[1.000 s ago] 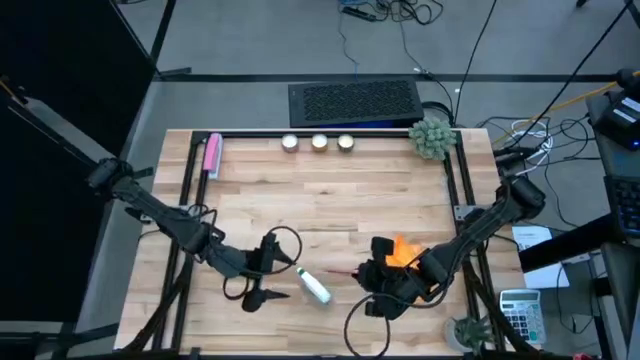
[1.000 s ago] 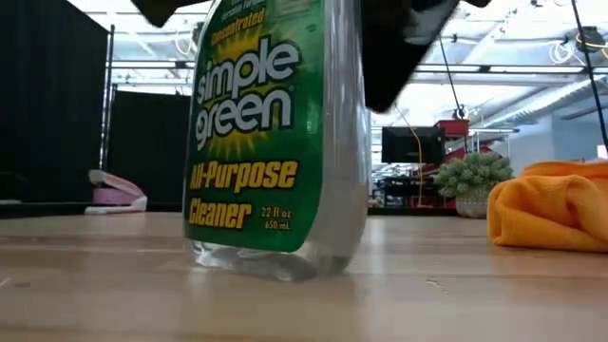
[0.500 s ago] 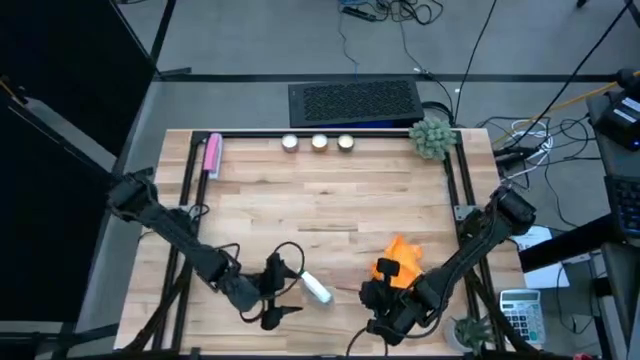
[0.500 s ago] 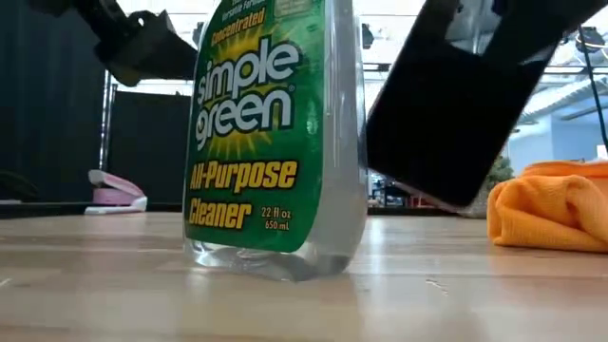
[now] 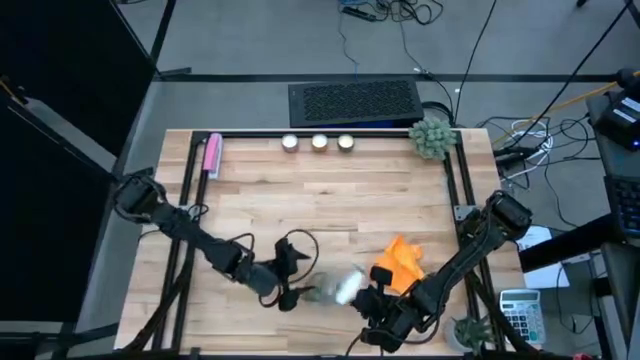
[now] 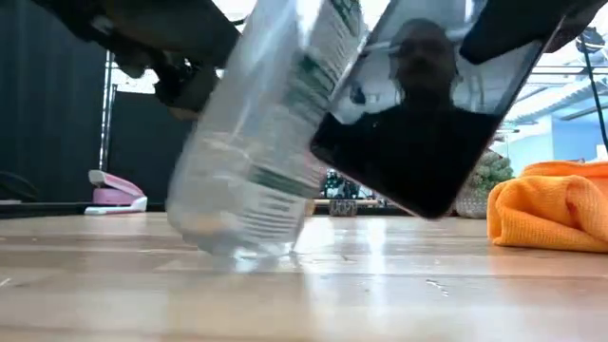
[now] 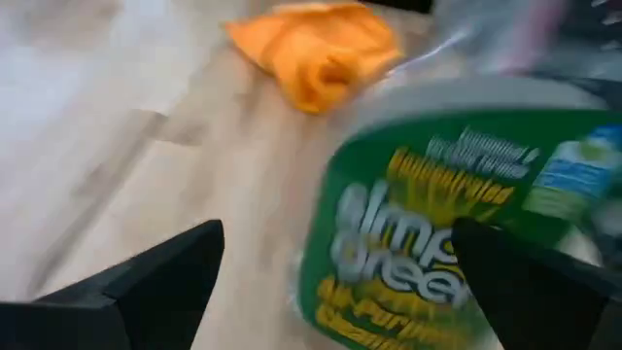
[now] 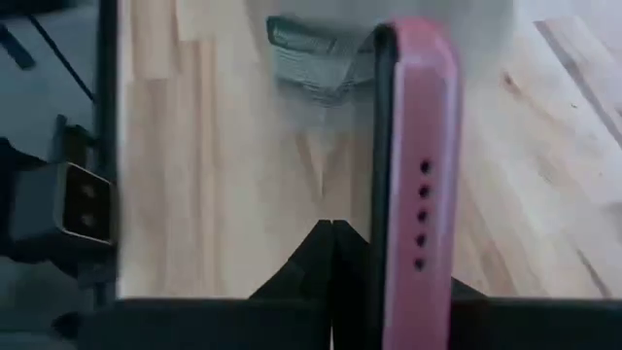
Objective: Apply microfiber cloth
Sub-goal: Spray the front of the cellphone with a spray bottle
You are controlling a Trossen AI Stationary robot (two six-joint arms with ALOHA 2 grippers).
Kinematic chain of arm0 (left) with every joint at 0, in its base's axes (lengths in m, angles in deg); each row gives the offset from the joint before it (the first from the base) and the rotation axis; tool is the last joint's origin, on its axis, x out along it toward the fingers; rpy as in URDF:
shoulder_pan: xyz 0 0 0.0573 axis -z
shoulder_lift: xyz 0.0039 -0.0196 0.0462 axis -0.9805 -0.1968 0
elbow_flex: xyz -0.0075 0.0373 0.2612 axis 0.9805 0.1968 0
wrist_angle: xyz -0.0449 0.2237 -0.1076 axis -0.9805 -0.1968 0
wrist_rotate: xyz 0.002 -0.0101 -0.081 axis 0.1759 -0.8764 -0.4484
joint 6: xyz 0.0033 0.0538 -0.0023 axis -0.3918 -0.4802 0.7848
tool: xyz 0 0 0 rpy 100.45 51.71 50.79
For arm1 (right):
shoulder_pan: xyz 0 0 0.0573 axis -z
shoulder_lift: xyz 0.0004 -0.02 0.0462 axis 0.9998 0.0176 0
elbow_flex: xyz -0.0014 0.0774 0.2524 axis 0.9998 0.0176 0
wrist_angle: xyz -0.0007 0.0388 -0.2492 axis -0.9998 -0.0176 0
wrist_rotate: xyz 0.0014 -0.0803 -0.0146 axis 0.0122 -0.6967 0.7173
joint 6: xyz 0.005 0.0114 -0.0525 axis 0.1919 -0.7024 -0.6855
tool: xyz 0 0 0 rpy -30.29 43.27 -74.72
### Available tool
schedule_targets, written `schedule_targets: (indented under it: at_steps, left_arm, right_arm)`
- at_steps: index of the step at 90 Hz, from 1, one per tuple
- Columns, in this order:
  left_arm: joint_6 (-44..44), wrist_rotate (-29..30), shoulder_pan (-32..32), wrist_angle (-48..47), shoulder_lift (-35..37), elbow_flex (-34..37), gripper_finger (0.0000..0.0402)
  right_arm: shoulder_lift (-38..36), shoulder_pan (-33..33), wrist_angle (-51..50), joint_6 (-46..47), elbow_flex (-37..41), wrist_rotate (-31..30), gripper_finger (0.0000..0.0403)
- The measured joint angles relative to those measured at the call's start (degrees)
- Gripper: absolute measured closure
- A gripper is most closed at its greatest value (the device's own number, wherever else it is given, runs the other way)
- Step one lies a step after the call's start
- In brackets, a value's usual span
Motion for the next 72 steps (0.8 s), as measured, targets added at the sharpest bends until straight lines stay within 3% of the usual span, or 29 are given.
schedule_targets:
  at_steps: [72]
  left_arm:
    - [2.41,-1.12,2.79,-3.66,0.73,-0.02,0.0016]
  right_arm:
    - [-3.39,2.32,-2.84,-4.36,0.0,-1.83,0.0394]
